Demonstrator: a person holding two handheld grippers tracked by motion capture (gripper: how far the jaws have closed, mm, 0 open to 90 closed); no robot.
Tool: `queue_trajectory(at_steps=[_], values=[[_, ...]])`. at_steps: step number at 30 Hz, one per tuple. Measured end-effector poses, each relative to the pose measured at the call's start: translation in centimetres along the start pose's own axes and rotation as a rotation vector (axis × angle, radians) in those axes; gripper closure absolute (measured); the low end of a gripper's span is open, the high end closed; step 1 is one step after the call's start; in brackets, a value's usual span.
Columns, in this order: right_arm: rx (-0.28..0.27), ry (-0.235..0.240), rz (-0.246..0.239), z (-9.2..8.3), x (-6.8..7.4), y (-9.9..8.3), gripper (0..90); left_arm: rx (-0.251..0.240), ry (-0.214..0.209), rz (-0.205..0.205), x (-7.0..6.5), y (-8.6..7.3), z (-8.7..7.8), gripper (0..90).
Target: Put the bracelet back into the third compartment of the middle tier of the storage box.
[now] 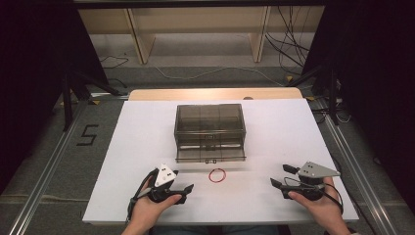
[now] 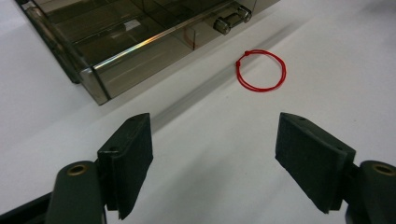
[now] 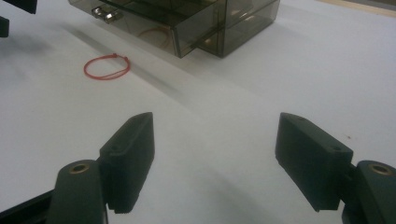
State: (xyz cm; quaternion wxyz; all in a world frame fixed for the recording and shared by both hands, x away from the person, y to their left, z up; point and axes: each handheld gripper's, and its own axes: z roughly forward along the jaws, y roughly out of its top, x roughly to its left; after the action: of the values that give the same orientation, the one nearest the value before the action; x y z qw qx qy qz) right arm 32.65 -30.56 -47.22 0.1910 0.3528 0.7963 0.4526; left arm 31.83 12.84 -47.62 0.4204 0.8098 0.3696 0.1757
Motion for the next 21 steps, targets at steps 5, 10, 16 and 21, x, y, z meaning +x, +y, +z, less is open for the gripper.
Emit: queue_trajectory(at_steps=[5,10,16,21], values=[[0.009,-0.001,-0.004,0.0,0.1,0.0,29.0,0.009,0.000,0.009,-0.3,0.5,0.9,31.4],[0.009,0.003,0.000,0.1,0.1,0.0,29.0,0.018,0.007,0.011,-0.6,1.1,1.8,33.7],[0.007,0.001,-0.003,0.1,0.1,0.0,29.1,0.023,-0.009,0.019,-1.2,1.7,3.0,36.2],[0.008,0.002,-0.002,0.0,0.1,0.0,29.0,0.030,-0.018,0.025,-1.8,2.1,3.9,38.8]])
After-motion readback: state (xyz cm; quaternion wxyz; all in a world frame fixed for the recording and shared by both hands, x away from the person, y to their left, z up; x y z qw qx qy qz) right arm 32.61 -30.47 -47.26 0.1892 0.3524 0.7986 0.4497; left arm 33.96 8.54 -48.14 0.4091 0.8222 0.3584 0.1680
